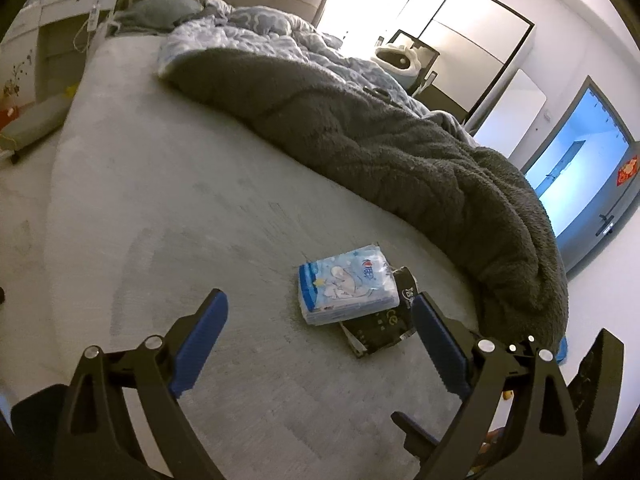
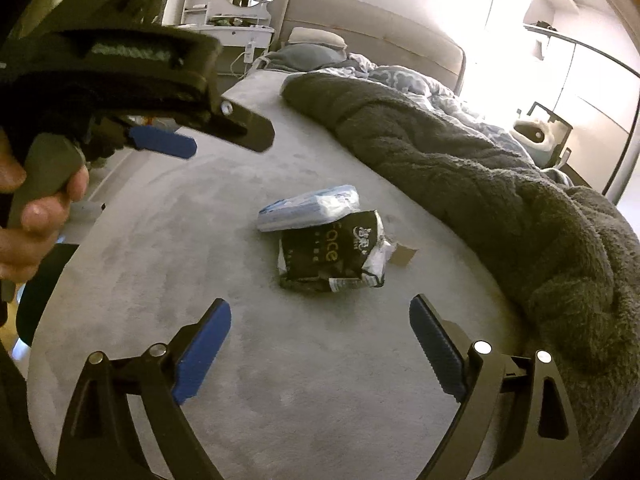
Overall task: Collect trash
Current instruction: 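Close the left gripper on the blue-and-white tissue pack, then close the right gripper on the black 'Face' tissue bag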
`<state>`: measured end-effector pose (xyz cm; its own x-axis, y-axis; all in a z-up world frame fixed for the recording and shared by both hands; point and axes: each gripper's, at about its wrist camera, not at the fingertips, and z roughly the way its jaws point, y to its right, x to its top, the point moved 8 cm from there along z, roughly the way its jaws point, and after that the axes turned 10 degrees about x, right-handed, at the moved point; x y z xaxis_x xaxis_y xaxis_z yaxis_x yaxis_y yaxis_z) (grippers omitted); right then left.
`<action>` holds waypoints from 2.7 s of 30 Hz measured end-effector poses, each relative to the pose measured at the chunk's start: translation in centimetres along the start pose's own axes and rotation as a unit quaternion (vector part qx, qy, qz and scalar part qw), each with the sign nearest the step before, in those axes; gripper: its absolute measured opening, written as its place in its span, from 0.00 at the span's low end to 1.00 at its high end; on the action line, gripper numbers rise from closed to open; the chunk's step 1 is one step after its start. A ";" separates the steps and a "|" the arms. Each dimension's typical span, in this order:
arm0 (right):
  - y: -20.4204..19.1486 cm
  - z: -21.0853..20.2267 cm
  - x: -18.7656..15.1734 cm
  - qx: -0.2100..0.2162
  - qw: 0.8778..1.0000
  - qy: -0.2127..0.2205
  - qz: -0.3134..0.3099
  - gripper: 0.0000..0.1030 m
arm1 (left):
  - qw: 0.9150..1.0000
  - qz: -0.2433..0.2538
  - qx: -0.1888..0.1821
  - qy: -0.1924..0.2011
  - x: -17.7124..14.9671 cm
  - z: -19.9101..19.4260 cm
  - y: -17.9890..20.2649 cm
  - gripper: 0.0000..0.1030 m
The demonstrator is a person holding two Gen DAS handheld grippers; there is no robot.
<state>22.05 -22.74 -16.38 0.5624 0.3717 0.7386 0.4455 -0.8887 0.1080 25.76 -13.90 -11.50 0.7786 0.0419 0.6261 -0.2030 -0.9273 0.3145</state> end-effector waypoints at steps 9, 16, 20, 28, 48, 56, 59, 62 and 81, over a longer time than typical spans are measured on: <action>0.2 0.4 0.5 -0.006 1.000 0.015 -0.007 0.95 | 0.999 -0.020 -0.034 -0.032 -0.3 2.8 0.5 0.92; -0.6 0.8 0.4 -0.026 0.999 0.015 -0.033 0.95 | 0.997 -0.015 -0.048 -0.052 -0.6 4.6 1.4 0.92; -0.9 0.8 0.5 -0.030 0.999 0.021 -0.038 0.96 | 0.995 -0.029 -0.066 -0.062 -0.5 5.6 1.9 0.92; -0.5 1.0 0.8 -0.033 0.999 0.028 -0.032 0.96 | 0.994 -0.025 -0.075 -0.075 -0.6 7.1 3.0 0.92; 0.2 3.9 1.6 -0.031 0.999 0.007 -0.021 0.96 | 0.997 -0.044 -0.069 -0.009 2.1 4.1 0.5 0.74; 0.7 4.9 2.8 -0.024 1.000 -0.003 0.000 0.96 | 0.998 -0.049 -0.045 0.018 3.1 2.0 -2.1 0.74; 0.5 5.7 2.7 -0.027 0.999 -0.018 0.003 0.95 | 0.998 -0.049 -0.037 0.024 3.4 1.3 -3.2 0.74; 0.9 6.5 2.3 -0.032 0.999 -0.035 0.014 0.76 | 0.998 -0.045 -0.027 0.030 3.5 0.6 -4.2 0.74; 0.8 3.5 5.7 0.003 0.997 -0.014 0.079 0.67 | 0.996 -0.003 0.027 0.082 4.3 -5.1 -6.6 0.74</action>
<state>28.09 -20.34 -14.42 0.6457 0.2347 0.7267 0.3534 -0.9354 -0.0119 27.39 -5.70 -7.25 0.6709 0.1046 0.7341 -0.1618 -0.9455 0.2826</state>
